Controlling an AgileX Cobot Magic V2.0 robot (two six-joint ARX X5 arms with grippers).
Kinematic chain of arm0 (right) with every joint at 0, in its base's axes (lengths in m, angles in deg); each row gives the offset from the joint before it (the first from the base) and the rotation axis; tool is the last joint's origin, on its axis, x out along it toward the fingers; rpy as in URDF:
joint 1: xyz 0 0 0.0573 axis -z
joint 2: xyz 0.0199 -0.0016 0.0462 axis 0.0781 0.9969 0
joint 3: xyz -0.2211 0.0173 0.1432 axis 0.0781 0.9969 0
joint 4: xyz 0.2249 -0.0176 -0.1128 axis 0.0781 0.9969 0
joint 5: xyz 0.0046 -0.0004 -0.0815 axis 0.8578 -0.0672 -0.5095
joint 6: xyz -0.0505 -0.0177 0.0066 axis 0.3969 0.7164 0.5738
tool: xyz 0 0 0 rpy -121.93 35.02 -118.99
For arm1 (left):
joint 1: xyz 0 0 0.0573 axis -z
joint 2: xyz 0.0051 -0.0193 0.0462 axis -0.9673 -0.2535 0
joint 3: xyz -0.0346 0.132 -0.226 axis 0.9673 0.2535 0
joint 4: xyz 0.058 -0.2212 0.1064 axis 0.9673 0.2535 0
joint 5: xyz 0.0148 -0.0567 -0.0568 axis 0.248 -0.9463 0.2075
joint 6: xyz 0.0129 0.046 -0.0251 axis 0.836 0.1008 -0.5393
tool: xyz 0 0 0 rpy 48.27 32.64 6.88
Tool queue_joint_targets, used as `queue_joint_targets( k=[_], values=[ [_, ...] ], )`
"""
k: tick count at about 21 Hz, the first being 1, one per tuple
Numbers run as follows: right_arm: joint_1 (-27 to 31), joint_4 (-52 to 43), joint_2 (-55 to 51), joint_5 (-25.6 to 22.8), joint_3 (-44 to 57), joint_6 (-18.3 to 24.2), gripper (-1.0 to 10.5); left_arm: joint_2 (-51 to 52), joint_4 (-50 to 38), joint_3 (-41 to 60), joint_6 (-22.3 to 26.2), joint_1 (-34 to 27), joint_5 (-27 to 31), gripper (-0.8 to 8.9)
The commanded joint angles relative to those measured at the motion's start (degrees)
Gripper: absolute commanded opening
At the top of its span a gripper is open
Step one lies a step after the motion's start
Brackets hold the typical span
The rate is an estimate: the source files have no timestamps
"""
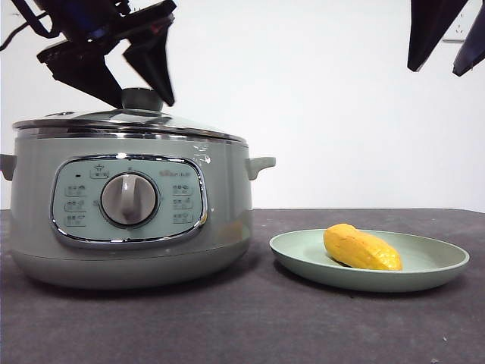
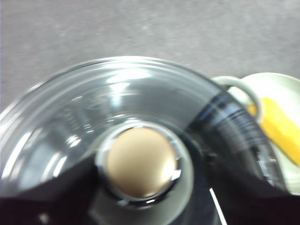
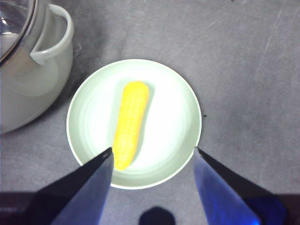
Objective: Take the corn out from the steamer,put the corn on the plate,close the lid
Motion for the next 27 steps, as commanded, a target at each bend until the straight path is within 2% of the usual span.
queue_joint_targets(
  k=[1, 7, 8, 9, 10, 12, 15, 18, 20, 24, 27],
  values=[
    [0.0, 0.0, -0.3, -0.2, 0.5, -0.6, 2.8, 0.5, 0.3, -0.5, -1.3, 0.5, -0.6, 4.48],
    [0.0, -0.1, -3.0, -0.3, 0.5, 0.6, 2.8, 13.7, 8.4, -0.5, -1.6, 0.5, -1.0, 4.27],
    [0.0, -0.3, -4.1, -0.3, 0.5, 0.6, 2.4, 16.9, 11.5, -0.5, -1.6, 0.5, -0.9, 3.28],
    [0.0, -0.4, -5.2, -0.2, 0.5, 0.6, 1.6, 19.6, 14.0, -0.5, -1.1, 0.5, -0.8, 1.71],
    [0.0, -1.2, -6.7, -0.2, 0.7, 0.6, 0.6, 22.7, 16.3, -0.5, 0.1, 0.5, -0.2, -0.36],
    [-0.1, -4.5, -10.4, -0.2, 2.8, 0.6, -0.1, 27.4, 17.6, -0.4, 2.3, 0.8, 3.5, -0.09],
    [-0.1, -14.1, -18.6, -0.2, 10.9, 0.6, -0.1, 34.3, 17.0, 0.9, 3.6, 1.8, 10.8, -0.09],
    [-0.1, -24.4, -28.0, -0.2, 20.9, 0.6, -0.1, 43.0, 14.0, 7.9, 3.6, 2.3, 11.6, -0.09],
    [-0.1, -27.7, -31.7, -0.1, 24.8, 0.5, -0.1, 47.1, 12.4, 12.5, 3.6, 2.3, 11.6, -0.09],
    [-0.1, -25.9, -34.0, -0.2, 26.9, 0.5, -0.1, 53.9, 8.2, 21.6, 3.2, 2.3, 11.6, -0.08],
    [-0.1, -23.8, -34.0, -0.2, 26.9, 0.5, 0.0, 55.0, 10.9, 23.6, -1.7, 2.3, 11.3, -0.02]
  ],
)
